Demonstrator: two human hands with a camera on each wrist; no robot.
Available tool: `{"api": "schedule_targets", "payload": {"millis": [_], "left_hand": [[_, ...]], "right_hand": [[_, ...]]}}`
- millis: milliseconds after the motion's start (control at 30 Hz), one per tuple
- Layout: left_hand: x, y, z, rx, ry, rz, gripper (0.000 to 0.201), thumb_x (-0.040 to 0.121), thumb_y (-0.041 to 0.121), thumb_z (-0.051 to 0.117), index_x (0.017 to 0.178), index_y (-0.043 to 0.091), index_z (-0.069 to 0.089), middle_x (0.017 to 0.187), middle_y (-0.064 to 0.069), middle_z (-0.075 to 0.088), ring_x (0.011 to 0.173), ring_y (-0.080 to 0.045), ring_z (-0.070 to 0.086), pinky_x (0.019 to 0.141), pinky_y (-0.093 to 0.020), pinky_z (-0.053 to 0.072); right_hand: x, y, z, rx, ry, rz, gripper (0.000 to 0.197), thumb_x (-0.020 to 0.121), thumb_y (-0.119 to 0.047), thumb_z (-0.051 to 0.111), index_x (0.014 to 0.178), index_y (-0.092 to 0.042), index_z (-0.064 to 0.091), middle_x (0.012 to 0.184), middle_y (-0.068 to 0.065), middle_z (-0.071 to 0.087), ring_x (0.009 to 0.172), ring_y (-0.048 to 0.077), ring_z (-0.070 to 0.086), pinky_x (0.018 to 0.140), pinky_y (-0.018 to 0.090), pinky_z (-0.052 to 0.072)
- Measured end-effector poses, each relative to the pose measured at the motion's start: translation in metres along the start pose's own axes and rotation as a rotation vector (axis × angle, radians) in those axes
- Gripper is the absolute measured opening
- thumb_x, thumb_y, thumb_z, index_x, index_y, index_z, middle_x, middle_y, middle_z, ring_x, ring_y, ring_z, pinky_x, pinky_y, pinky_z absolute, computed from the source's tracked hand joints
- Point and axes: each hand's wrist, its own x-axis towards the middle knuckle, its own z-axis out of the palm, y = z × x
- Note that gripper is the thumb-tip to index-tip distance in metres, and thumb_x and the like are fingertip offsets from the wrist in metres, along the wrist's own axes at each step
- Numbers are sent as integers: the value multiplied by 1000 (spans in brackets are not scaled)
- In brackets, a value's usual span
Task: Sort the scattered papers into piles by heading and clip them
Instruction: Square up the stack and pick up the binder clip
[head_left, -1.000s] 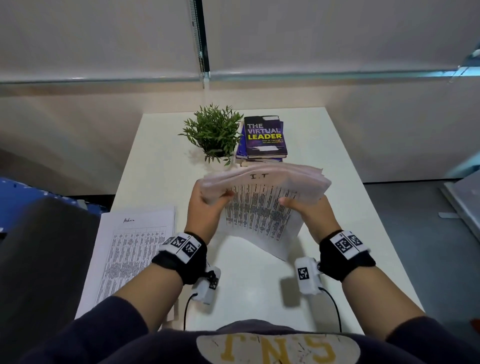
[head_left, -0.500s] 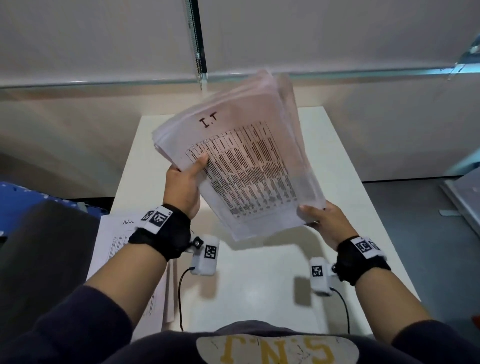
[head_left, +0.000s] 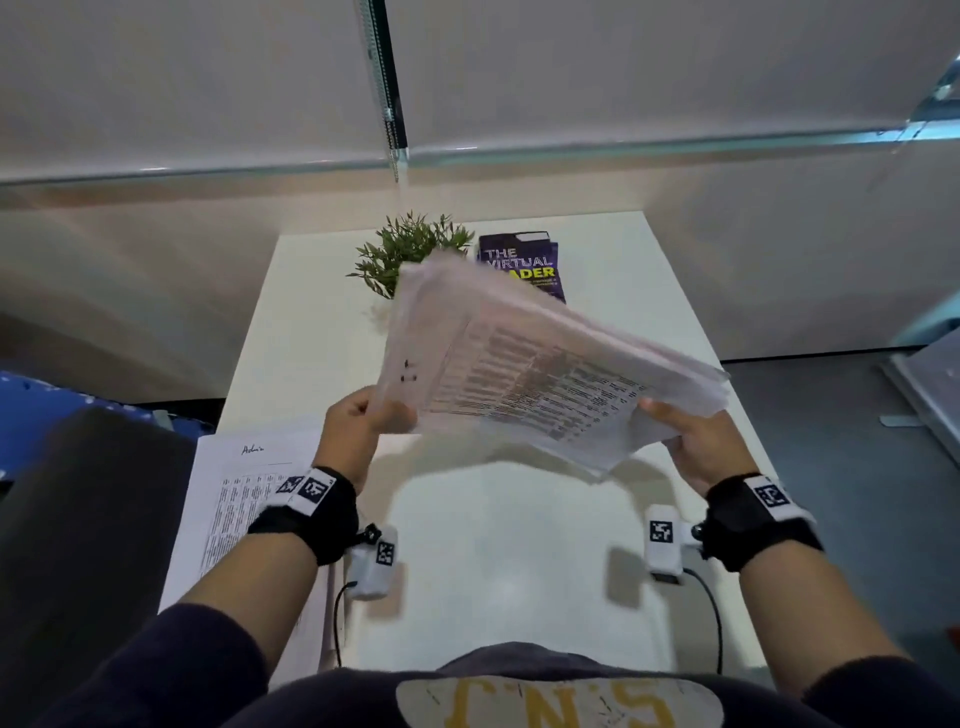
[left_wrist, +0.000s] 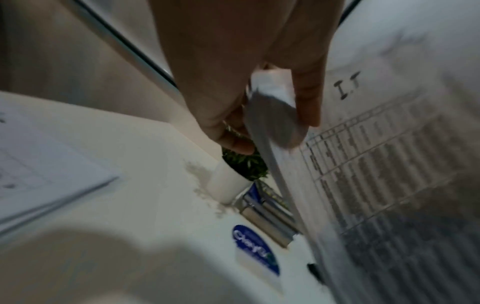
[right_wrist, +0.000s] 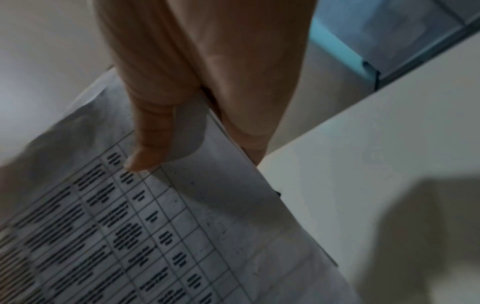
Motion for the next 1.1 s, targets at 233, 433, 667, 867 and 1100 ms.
{"api": "schedule_targets", "payload": {"millis": [233, 433, 667, 867, 1100], "left_hand": [[-14, -32, 17, 205, 4, 19, 26, 77, -1, 76, 95, 18, 72, 84, 10, 75, 79, -12, 67, 65, -14, 50], [-14, -24, 28, 15, 109, -55, 25, 78, 11, 78, 100, 19, 72, 96, 2, 75, 86, -15, 68, 72, -25, 49], [-11, -22, 14, 37, 77, 33, 37, 69, 42, 78, 98, 19, 73, 95, -1, 76, 90, -20, 68, 80, -36, 51], [-10, -16, 25, 10, 164, 53, 41, 85, 41, 72, 81, 1, 63, 70, 0, 63, 66, -16, 54, 63, -27, 41], [-10, -17, 21, 14, 207, 87, 11, 90, 19, 63, 83, 12, 68, 88, 4, 67, 82, -12, 57, 73, -26, 41]], "right_hand": [[-1, 30, -6, -324, -48, 69, 29, 70, 0, 78, 95, -14, 75, 92, 5, 73, 87, 25, 63, 79, 37, 47], [-8, 33, 16, -374, 55, 20, 27, 72, -2, 78, 98, -8, 73, 92, 5, 72, 81, 17, 64, 78, 33, 50], [-13, 9, 9, -715, -50, -205, 56, 81, -3, 70, 121, -39, 55, 106, -5, 63, 96, 9, 60, 83, 19, 47], [-12, 15, 15, -923, -123, -478, 52, 84, 2, 65, 116, -39, 65, 108, -2, 61, 104, -5, 54, 92, 8, 41], [-19, 16, 8, -771, 6, -336, 47, 82, -2, 69, 118, -32, 65, 108, -8, 67, 96, -12, 57, 81, 4, 41]]}}
